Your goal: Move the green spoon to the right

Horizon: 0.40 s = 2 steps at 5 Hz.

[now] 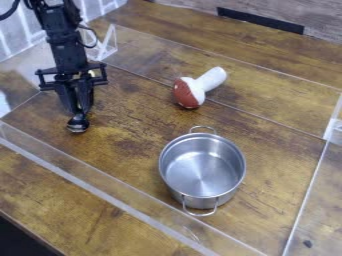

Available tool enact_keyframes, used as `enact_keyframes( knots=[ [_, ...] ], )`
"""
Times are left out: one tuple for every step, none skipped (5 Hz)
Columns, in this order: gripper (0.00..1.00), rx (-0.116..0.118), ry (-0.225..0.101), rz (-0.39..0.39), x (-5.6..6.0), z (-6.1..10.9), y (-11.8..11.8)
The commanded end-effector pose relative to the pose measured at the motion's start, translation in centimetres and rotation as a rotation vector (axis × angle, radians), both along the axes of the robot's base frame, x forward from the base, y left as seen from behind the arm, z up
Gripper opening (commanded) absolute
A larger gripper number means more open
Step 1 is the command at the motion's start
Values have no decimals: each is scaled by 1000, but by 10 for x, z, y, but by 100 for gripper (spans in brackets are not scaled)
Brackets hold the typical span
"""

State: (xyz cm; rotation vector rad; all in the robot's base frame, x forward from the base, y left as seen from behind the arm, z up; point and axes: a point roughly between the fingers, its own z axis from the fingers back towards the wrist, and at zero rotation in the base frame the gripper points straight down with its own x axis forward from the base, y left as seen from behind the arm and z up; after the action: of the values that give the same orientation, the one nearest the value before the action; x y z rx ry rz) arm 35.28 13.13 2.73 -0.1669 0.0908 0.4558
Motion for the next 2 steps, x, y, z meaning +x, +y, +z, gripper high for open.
enact_keyframes(
  knots=[
    [0, 17, -46, -3, 8, 16, 2],
    [0, 22, -51, 32, 9, 40, -6]
  ],
)
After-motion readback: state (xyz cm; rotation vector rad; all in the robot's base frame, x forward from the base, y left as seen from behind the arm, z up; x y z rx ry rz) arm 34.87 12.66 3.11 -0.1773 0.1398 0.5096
